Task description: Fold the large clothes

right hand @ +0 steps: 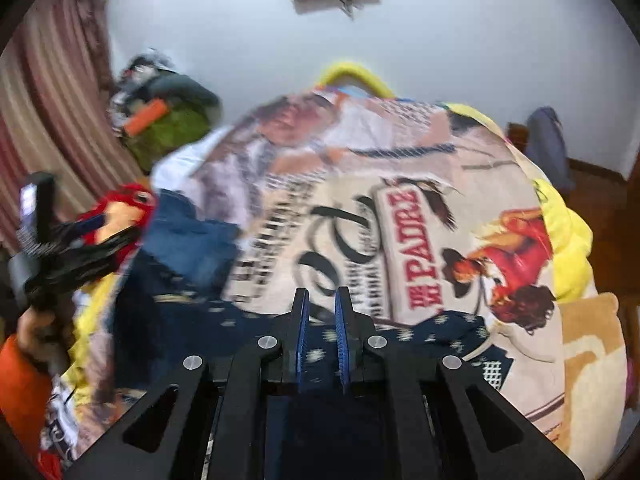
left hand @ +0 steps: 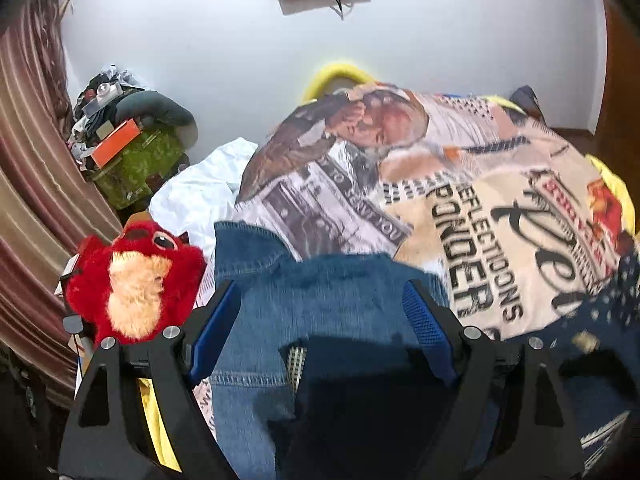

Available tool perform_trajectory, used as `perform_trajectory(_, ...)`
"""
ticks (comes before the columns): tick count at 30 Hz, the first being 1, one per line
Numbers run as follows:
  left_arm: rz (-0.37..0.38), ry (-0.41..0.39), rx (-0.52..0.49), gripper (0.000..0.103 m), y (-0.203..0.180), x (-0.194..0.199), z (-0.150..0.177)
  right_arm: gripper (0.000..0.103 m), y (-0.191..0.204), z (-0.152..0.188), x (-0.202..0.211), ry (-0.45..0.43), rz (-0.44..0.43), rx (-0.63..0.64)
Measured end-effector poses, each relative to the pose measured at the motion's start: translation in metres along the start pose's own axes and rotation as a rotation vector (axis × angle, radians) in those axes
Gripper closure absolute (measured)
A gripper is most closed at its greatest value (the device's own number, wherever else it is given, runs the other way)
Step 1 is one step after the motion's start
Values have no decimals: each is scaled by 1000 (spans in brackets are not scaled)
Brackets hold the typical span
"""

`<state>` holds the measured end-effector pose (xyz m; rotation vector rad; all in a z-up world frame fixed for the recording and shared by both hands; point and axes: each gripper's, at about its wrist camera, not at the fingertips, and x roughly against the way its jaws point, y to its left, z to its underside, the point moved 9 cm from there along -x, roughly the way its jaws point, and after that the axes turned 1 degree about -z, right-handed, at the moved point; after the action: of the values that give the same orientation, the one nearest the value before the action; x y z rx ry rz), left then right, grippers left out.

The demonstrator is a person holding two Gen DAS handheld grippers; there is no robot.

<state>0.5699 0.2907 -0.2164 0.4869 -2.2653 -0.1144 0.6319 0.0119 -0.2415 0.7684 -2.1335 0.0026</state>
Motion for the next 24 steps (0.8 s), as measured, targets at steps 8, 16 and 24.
perform_trajectory(8,183,31,-47,19,-35,42,46,95,36,62,53,35,-27,176)
perform_trajectory(16,284,136,-216,19,-108,51,125,95,-14,139,64,141,87,183)
perform_trajectory(24,291,146,-195,19,-155,19,106,95,-37,166,28,225,51,104)
